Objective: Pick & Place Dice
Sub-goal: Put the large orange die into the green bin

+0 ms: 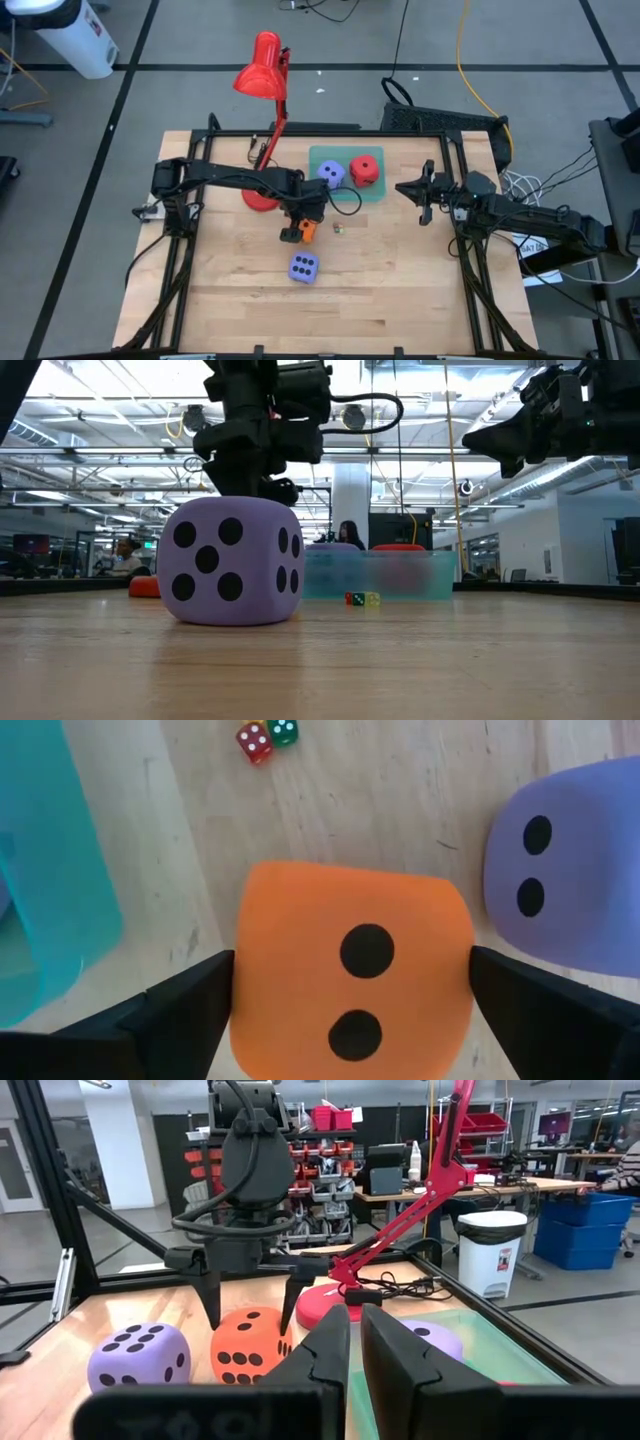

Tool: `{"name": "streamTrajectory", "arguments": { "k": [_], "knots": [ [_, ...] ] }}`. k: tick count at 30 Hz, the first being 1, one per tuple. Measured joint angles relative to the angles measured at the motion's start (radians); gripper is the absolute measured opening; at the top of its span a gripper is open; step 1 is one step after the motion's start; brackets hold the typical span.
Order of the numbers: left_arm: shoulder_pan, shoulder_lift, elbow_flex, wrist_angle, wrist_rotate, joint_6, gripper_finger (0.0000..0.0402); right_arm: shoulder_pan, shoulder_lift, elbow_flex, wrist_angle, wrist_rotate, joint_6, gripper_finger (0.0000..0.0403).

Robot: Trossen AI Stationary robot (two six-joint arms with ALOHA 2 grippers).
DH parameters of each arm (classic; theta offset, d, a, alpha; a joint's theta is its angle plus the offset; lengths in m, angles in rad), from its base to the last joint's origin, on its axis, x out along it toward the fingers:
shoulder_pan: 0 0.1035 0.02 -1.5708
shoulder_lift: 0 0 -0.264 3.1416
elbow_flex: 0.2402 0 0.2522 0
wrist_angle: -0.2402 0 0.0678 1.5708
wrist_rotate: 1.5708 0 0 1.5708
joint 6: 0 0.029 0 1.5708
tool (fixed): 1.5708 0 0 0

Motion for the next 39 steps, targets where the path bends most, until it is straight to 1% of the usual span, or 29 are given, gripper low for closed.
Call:
{"name": "streamTrajectory", "arguments": {
  "k": [8, 12, 20, 26, 34, 39],
  "knots": [
    [0.008, 0.060, 0.002, 0.010, 0.041, 0.022, 0.0400, 0.000, 0.000, 0.000, 0.000, -0.001, 0.000, 0.0023],
    [0.007, 0.066, 0.002, 0.023, 0.040, 0.017, 0.0400, 0.000, 0.000, 0.000, 0.000, -0.001, 0.000, 0.0023],
    [-0.001, 0.066, 0.001, 0.023, 0.005, -0.037, 0.0398, 0.000, 0.000, 0.000, 0.000, -0.002, 0.000, 0.0022],
    [-0.018, 0.065, -0.015, 0.038, -0.037, -0.046, 0.0398, 0.000, 0.000, 0.000, 0.000, -0.002, 0.000, 0.0022],
    [-0.021, 0.063, -0.059, 0.100, -0.038, -0.062, 0.0397, 0.000, 0.000, 0.000, 0.000, -0.002, 0.012, 0.0023],
    [-0.021, 0.063, -0.064, 0.121, -0.047, -0.061, 0.0397, 0.000, 0.000, 0.000, 0.000, -0.002, 0.015, 0.0023]
  ]
}}
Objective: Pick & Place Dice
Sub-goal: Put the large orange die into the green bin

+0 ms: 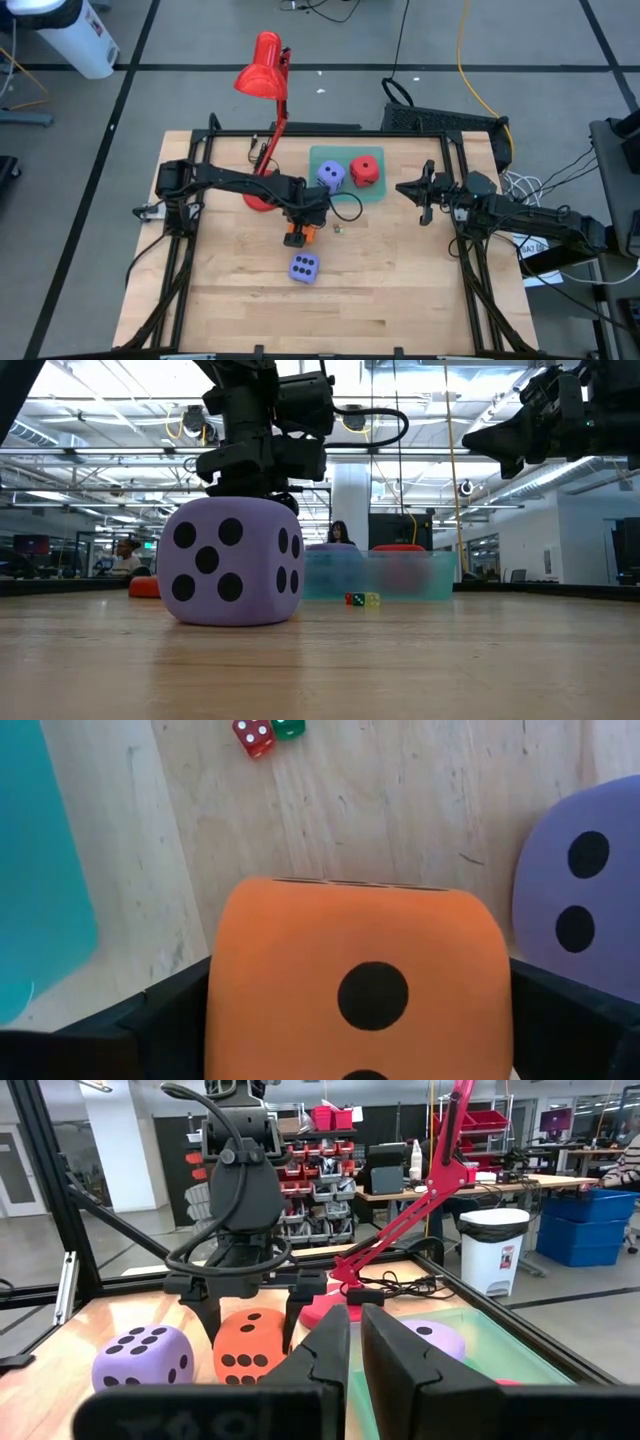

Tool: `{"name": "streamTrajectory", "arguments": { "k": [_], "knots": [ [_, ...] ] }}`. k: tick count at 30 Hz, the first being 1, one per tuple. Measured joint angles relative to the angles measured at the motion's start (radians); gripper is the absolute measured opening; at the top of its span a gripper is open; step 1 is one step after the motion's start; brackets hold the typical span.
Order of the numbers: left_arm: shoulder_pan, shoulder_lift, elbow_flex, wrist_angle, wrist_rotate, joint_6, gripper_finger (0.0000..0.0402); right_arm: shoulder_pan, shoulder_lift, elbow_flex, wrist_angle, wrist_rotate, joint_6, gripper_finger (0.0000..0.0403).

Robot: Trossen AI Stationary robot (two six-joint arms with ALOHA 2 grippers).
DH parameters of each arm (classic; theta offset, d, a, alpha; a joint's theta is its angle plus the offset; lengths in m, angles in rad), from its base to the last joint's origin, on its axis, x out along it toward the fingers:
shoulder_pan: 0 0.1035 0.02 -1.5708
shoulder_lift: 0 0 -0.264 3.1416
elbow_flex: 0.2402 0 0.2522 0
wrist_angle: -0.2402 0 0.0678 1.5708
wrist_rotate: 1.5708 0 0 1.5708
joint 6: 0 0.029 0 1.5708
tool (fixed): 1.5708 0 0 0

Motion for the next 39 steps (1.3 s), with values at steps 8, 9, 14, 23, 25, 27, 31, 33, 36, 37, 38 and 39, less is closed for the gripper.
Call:
{"name": "streamTrajectory", "arguments": {
  "k": [8, 9, 14, 23, 25, 27, 31, 33, 36, 37, 38, 39],
  "knots": [
    [-0.006, -0.018, 0.002, 0.003, -0.033, 0.015, 0.0397, 0.000, 0.000, 0.000, 0.000, 0.000, 0.000, 0.0023],
    [-0.006, -0.028, 0.000, 0.004, -0.040, 0.013, 0.0397, 0.000, 0.000, 0.000, 0.000, 0.000, 0.000, 0.0023],
    [-0.003, -0.107, -0.007, 0.012, -0.086, 0.015, 0.0397, 0.000, 0.000, 0.000, 0.000, 0.000, 0.000, 0.0023],
    [0.005, -0.285, -0.004, 0.104, -0.191, 0.008, 0.0397, 0.000, 0.005, 0.000, 0.000, 0.000, -0.001, 0.0022],
    [0.023, -0.319, -0.002, 0.184, -0.194, -0.007, 0.0397, 0.000, 0.012, 0.000, 0.001, 0.000, -0.009, 0.0023],
    [0.044, -0.331, 0.000, 0.278, -0.210, -0.027, 0.0397, 0.000, 0.018, 0.000, 0.004, 0.000, -0.012, 0.0022],
    [0.102, -0.334, -0.001, 0.402, -0.235, -0.034, 0.0397, 0.000, 0.034, 0.000, 0.031, 0.000, 0.001, 0.0022],
    [0.137, -0.331, -0.001, 0.438, -0.202, -0.041, 0.0397, 0.000, 0.043, 0.000, 0.039, 0.000, 0.005, 0.0022],
    [0.178, -0.296, 0.000, 0.491, -0.179, -0.063, 0.0397, 0.000, 0.049, 0.000, 0.039, 0.000, 0.004, 0.0022],
    [0.189, -0.283, 0.000, 0.501, -0.177, -0.076, 0.0397, 0.000, 0.052, 0.000, 0.040, 0.000, 0.004, 0.0023],
    [0.200, -0.269, -0.001, 0.521, -0.171, -0.087, 0.0397, 0.000, 0.053, 0.000, 0.041, 0.000, 0.004, 0.0023],
    [0.211, -0.259, 0.000, 0.534, -0.144, -0.095, 0.0398, 0.000, 0.053, 0.000, 0.042, 0.000, 0.003, 0.0023]
  ]
}}
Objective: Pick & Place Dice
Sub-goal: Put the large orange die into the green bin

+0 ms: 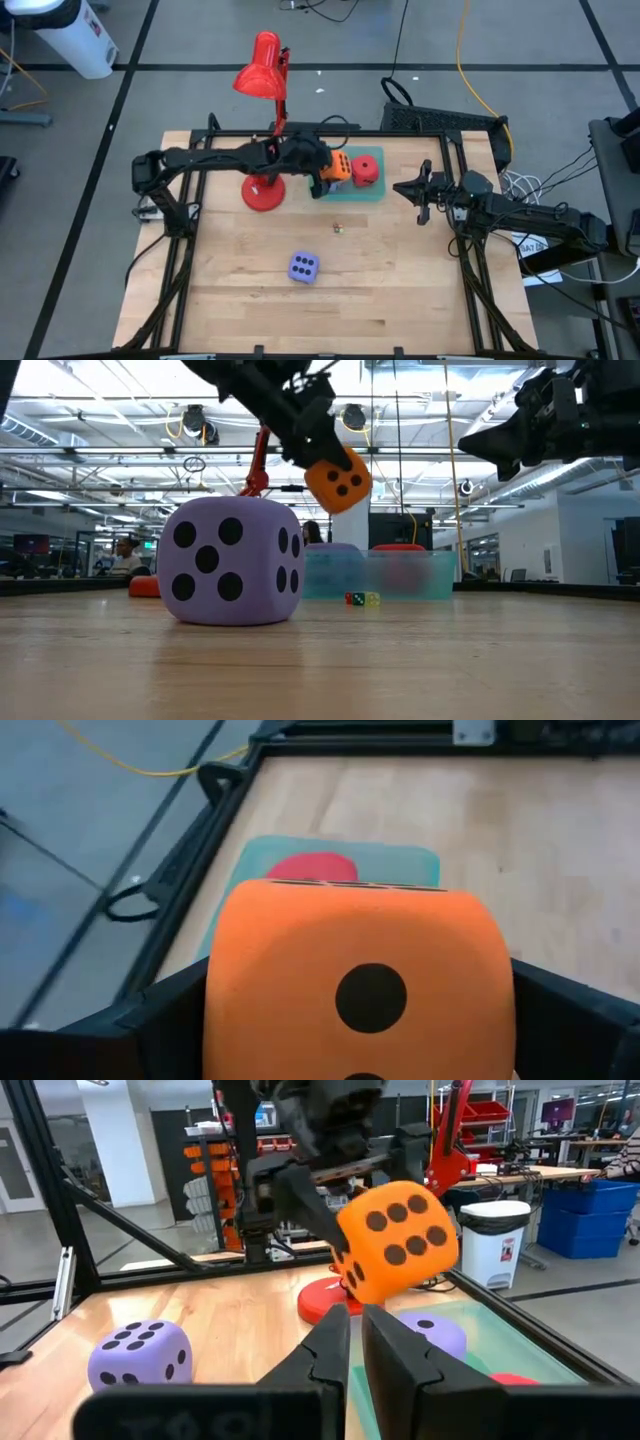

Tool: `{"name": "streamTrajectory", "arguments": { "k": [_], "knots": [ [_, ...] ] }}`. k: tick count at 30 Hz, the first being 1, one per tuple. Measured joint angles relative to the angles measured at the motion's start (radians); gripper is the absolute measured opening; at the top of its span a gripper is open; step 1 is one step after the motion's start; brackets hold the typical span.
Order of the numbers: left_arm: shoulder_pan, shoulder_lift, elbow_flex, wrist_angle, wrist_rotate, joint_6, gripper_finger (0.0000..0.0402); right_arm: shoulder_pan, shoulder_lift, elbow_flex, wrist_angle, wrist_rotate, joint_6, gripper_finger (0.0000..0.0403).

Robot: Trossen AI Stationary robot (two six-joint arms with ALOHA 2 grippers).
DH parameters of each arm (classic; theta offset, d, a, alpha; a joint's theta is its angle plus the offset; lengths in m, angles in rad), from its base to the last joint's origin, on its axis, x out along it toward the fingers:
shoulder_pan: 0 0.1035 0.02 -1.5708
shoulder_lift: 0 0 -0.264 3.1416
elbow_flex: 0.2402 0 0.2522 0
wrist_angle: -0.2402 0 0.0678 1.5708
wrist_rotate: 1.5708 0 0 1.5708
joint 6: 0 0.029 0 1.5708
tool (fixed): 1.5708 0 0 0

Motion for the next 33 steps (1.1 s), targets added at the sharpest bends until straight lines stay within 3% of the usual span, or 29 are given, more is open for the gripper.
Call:
{"name": "streamTrajectory", "arguments": {
  "k": [2, 7, 13, 20, 26, 33],
  "knots": [
    [0.021, 0.024, 0.000, -0.002, 0.061, -0.006, 0.0399, 0.000, 0.001, 0.000, 0.003, 0.000, -0.003, 0.0022],
    [0.044, 0.089, 0.004, 0.022, 0.087, -0.015, 0.0399, 0.000, 0.002, 0.000, 0.004, 0.000, -0.014, 0.0023],
    [0.049, 0.145, 0.112, -0.047, 0.170, -0.069, 0.0400, 0.000, 0.002, 0.000, 0.004, 0.000, -0.039, 0.0023],
    [0.050, 0.212, 0.210, -0.105, 0.191, -0.112, 0.0400, 0.000, 0.031, 0.000, 0.005, 0.005, -0.054, 0.0022],
    [0.000, 0.231, 0.210, -0.107, 0.095, 0.019, 0.0400, 0.000, 0.157, 0.000, 0.104, 0.031, -0.079, 0.0003],
    [-0.012, 0.230, 0.210, -0.053, 0.084, 0.040, 0.0400, 0.000, 0.343, 0.051, 0.205, 0.028, -0.082, 0.0001]
  ]
}}
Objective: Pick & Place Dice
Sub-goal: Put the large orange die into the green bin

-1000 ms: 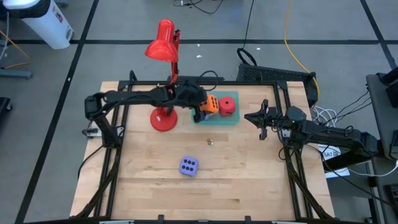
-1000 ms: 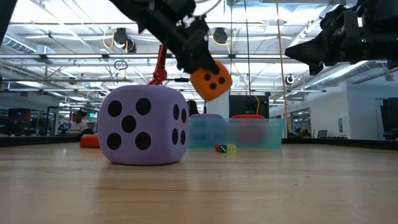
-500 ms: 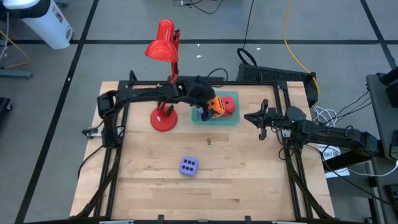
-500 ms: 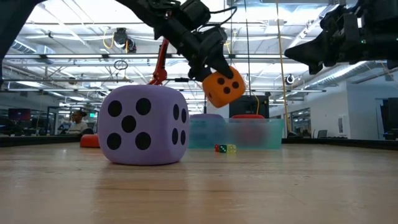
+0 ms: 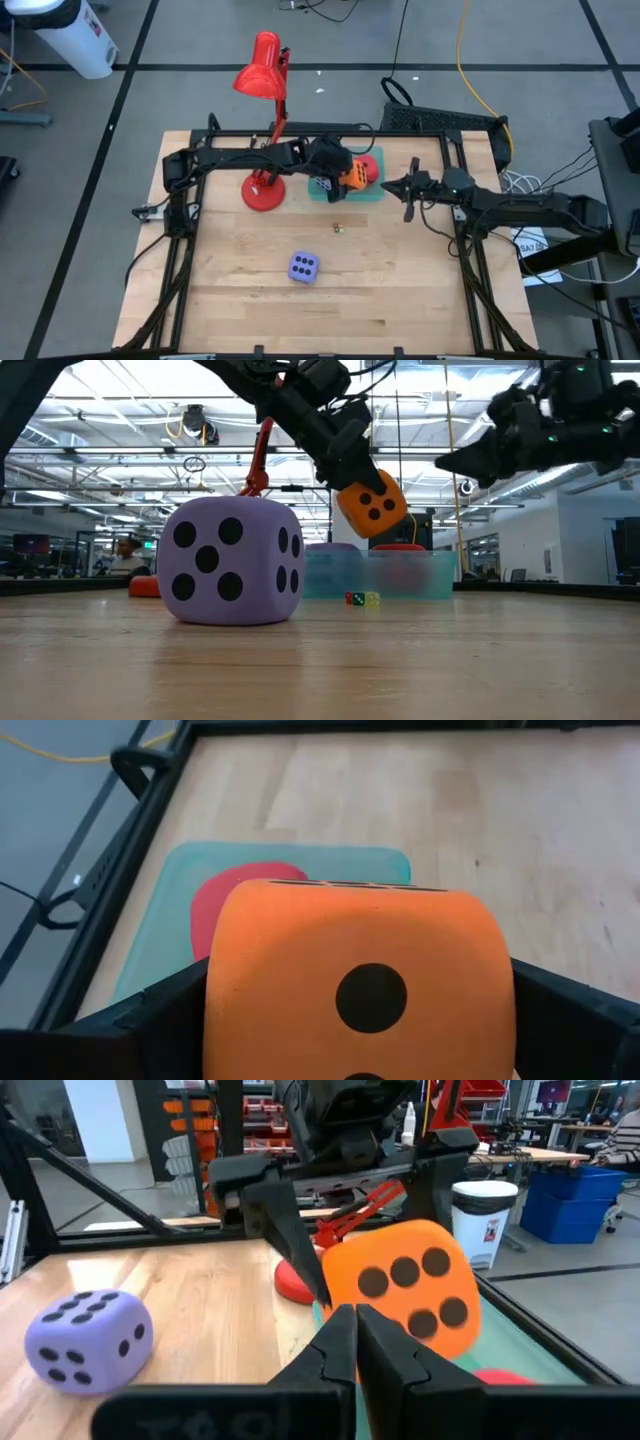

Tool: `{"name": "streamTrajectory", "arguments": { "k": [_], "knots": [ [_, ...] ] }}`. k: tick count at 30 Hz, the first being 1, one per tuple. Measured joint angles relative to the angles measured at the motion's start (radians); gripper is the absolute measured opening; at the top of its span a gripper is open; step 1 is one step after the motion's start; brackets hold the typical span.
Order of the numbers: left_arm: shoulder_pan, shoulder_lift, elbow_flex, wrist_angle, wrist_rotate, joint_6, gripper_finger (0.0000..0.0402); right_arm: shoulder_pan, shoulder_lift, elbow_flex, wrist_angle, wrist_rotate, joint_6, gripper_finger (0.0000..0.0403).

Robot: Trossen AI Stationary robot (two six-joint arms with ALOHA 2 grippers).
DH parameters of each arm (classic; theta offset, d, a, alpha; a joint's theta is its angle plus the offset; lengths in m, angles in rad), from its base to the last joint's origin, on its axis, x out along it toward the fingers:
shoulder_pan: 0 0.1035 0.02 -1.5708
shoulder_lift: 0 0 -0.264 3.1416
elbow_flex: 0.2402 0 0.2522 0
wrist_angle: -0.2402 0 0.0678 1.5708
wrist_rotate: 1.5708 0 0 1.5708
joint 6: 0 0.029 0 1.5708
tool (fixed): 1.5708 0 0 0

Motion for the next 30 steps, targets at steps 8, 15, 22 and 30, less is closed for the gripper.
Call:
{"name": "streamTrajectory", "arguments": {
  "k": [8, 15, 22, 30],
  "knots": [
    [0.007, 0.009, 0.000, 0.029, 0.008, 0.023, 0.0400, 0.000, 0.160, 0.168, 0.000, -0.004, -0.060, 0.0001],
    [0.008, 0.008, 0.000, 0.066, 0.008, 0.024, 0.0400, 0.000, 0.287, 0.312, -0.088, -0.060, -0.103, 0.0001],
    [0.002, 0.009, 0.000, 0.075, 0.001, 0.023, 0.0400, -0.009, 0.430, 0.362, -0.097, -0.056, -0.123, 0.0000],
    [-0.012, 0.016, -0.005, 0.091, -0.021, 0.035, 0.0400, -0.049, 0.510, 0.369, -0.093, -0.067, -0.087, 0.0000]
  ]
}}
